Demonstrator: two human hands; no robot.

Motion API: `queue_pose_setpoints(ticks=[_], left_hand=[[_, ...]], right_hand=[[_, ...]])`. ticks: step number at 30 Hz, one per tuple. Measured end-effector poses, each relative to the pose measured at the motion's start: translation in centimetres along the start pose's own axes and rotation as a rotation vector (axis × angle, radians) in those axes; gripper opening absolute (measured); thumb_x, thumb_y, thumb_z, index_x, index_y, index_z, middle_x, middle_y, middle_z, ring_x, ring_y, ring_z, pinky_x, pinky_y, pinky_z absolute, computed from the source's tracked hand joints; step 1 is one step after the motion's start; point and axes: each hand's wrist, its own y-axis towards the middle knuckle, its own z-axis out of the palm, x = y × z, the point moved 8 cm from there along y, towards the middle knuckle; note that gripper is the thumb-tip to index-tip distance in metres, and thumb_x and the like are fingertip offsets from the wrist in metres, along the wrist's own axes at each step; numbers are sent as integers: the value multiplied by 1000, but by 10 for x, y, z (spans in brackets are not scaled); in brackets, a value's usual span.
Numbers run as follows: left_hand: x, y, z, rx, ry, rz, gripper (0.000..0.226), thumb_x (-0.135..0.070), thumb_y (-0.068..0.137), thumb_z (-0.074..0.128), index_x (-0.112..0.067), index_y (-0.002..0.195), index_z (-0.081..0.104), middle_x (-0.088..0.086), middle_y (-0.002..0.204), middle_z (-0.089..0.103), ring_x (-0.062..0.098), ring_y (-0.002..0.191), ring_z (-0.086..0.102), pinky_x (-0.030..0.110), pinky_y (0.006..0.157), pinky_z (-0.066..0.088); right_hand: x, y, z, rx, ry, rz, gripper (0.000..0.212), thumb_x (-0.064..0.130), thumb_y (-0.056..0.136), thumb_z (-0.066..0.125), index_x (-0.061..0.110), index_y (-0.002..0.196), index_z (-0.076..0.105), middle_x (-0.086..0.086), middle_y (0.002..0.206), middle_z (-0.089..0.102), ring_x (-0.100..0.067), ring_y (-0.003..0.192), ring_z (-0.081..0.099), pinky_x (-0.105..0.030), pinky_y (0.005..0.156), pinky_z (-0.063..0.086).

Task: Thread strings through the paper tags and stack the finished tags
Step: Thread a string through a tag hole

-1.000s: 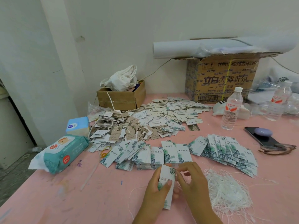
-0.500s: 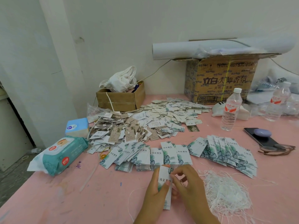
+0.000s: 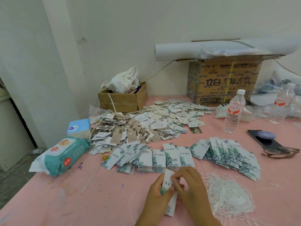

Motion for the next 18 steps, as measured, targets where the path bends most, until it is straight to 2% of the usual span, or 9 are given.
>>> queue_pose_setpoints(ticks=[6,18], left_hand=[[5,1,-4,-24,-4,-13,25,-2,91,64,-15,111,67,16,92,74,30,73,72,37,66,60],[3,2,-3,0,17,12,30,1,91,62,-17,115,64,12,95,75,31,73,73,37,65,60]], right_hand=[[-3,1,-5,-38,-1,26,31,-4,69,80,20,77,63,17,88,54,2,92,46,-11,80,35],[-2,1,-6,-44,9,47,29,-6,66,81,17,76,68,12,86,56,1,87,45,-13,74,37]])
